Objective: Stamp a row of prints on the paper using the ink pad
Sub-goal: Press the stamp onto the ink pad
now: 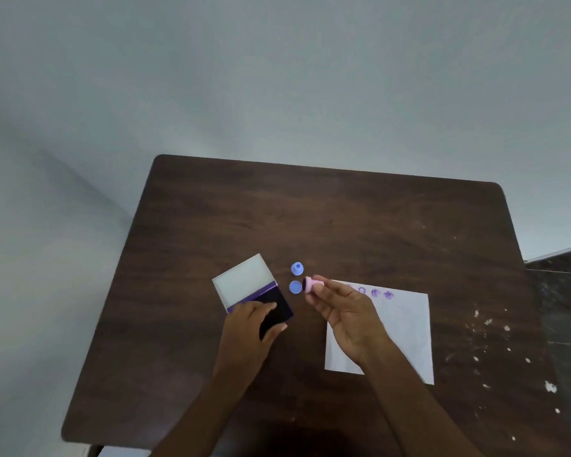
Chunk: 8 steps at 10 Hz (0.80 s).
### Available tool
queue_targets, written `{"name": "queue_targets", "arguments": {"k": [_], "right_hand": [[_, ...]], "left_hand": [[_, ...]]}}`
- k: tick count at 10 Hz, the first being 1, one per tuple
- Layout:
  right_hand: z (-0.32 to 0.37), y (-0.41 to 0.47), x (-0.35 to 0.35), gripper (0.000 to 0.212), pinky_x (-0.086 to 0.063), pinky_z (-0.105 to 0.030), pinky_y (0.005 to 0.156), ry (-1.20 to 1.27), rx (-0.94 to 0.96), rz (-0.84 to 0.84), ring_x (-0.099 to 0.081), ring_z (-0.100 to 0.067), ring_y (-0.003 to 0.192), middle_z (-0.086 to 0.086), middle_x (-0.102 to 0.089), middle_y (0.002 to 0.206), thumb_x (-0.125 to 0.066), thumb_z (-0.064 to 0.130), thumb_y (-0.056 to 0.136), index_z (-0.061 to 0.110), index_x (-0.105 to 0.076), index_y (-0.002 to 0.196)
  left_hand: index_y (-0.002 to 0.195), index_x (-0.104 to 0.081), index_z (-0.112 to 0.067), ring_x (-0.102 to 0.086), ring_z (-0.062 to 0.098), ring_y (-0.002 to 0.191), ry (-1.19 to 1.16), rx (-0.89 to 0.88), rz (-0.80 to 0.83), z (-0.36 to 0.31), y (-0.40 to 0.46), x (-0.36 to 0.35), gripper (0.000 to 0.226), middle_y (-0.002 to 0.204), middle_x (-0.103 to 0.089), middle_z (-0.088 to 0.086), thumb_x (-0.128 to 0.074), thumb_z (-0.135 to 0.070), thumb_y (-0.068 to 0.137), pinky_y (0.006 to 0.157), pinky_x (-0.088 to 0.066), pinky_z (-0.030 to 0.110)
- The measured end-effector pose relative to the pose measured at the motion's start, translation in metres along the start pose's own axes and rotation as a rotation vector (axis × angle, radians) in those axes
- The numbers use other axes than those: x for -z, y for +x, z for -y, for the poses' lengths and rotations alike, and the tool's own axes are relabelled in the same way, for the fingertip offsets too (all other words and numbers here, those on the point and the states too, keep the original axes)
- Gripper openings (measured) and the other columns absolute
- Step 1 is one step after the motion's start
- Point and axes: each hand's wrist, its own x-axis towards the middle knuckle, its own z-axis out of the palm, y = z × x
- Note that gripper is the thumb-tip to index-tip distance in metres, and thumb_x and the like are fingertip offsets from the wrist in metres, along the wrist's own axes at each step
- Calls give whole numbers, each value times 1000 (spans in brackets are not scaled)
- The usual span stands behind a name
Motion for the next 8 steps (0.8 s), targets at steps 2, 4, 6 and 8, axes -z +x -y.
{"name": "queue_targets", "arguments": {"k": [2, 4, 6, 8], "right_hand": [[-33, 14, -31, 33, -56, -22, 73, -924, 128, -96, -70, -13, 81, 3, -75, 96, -76, 37, 79, 20, -73, 107], [-61, 38, -54, 30, -38, -17, 72, -1533, 158, -25, -58, -13, 86, -5, -67, 96, -54, 37, 95, 11, -67, 102], [-86, 56, -60, 40, -40, -32, 100, -1761, 16, 83, -51, -26, 120, -10, -54, 133, -49, 34, 98, 10, -50, 130], [-93, 63, -67, 40, -38, -37, 101, -1964, -52, 66, -46, -30, 123, -14, -48, 139, -51, 24, 97, 6, -45, 132]], "left_hand": [[122, -60, -29, -51, 16, 113, -27, 95, -86, 19, -20, 6, 48, 123, -61, -3, -69, -51, 80, 92, -32, 27], [134, -51, -23, -50, 24, 123, 96, 71, -88, 34, -14, 6, 80, 135, -55, 2, -68, -66, 68, 101, -38, 39], [132, -52, -23, -51, 23, 121, 159, 45, -60, 42, -4, 7, 86, 133, -57, 0, -66, -71, 62, 101, -38, 42], [126, -58, -24, -53, 22, 119, 141, 52, -83, 42, 0, 9, 78, 128, -61, -2, -73, -64, 61, 102, -38, 44]]}}
